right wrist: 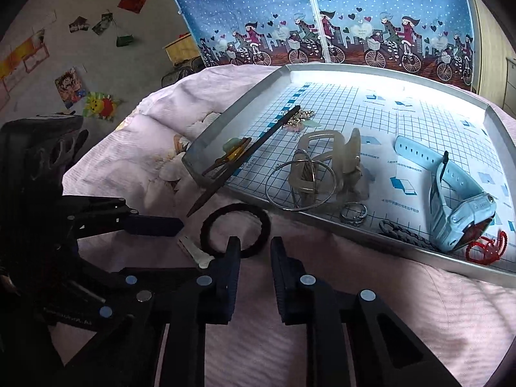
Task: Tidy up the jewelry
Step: 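Grasp the white hair clip with the left tool while the right tool grasps the black hair tie, then carry the clip into the tray with the left tool while the right tool carries the black hair tie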
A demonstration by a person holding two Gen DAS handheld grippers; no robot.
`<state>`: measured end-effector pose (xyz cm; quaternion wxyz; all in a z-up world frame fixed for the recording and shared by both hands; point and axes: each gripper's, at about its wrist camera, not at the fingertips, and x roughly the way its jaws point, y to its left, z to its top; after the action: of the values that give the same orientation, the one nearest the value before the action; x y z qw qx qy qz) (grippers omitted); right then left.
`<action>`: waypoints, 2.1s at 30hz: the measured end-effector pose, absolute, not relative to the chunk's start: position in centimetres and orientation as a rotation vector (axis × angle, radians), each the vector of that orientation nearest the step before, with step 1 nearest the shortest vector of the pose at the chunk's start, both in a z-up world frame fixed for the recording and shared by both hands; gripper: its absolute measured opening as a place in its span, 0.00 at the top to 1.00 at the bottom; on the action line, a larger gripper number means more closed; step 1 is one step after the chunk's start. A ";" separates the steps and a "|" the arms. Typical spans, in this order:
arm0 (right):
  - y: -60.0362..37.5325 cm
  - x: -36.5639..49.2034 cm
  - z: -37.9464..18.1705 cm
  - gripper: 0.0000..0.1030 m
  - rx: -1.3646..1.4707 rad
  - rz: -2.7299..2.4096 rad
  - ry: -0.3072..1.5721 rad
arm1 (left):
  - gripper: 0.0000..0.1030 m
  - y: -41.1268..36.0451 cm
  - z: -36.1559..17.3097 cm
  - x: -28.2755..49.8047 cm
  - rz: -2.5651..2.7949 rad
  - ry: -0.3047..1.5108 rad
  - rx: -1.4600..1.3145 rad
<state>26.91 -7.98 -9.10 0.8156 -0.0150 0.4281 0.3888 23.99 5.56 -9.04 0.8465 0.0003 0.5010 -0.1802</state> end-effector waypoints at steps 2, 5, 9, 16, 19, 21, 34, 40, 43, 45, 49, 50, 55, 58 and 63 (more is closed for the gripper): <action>-7.9 27.5 -9.5 0.82 -0.024 0.822 0.932 | 0.48 5.5 -9.1 24.2 -0.389 1.056 0.006; -7.8 28.1 -9.7 0.82 -0.012 0.818 0.943 | 0.48 5.2 -9.3 24.5 -0.395 1.056 0.018; -7.4 28.6 -10.0 0.86 -0.027 0.809 0.961 | 0.48 4.8 -9.7 25.0 -0.407 1.061 0.032; -7.7 29.1 -10.6 0.93 -0.013 0.796 0.995 | 0.61 4.7 -9.9 25.1 -0.436 1.061 0.020; -8.2 29.0 -10.6 0.94 -0.002 0.791 0.989 | 0.61 4.6 -9.9 25.0 -0.443 1.059 0.018; -8.7 28.8 -10.6 0.94 0.008 0.782 0.985 | 0.61 4.5 -9.9 25.0 -0.448 1.058 0.020; -14.1 25.7 -10.0 0.94 0.022 0.678 0.977 | 0.61 4.4 -9.9 24.3 -0.409 1.076 0.045; -14.3 25.3 -10.0 0.93 0.038 0.670 0.962 | 0.61 3.4 -10.1 24.3 -0.408 1.065 0.096; -14.2 25.4 -10.0 0.93 0.042 0.672 0.957 | 0.61 3.3 -10.3 24.5 -0.407 1.065 0.092; -14.3 25.7 -10.1 0.89 0.068 0.680 0.960 | 0.61 3.1 -10.2 24.5 -0.404 1.054 0.106; -14.2 26.2 -10.4 0.87 0.085 0.686 0.964 | 0.60 2.1 -10.4 24.3 -0.414 1.041 0.161; -14.0 26.3 -10.5 0.87 0.084 0.687 0.969 | 0.60 1.9 -10.4 24.4 -0.417 1.040 0.171; -13.9 27.0 -11.5 0.87 0.093 0.691 0.998 | 0.60 1.8 -10.8 24.9 -0.456 1.044 0.159; -13.9 26.9 -11.6 0.87 0.091 0.694 0.997 | 0.61 1.8 -10.8 24.9 -0.483 1.049 0.153; -14.3 27.0 -11.9 0.87 0.125 0.715 1.007 | 0.61 0.5 -10.6 23.7 -0.540 1.033 0.217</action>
<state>27.02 -14.31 -11.94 0.8135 0.0584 0.4720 0.3348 23.66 0.54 -10.59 0.8293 0.1022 0.4868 -0.2545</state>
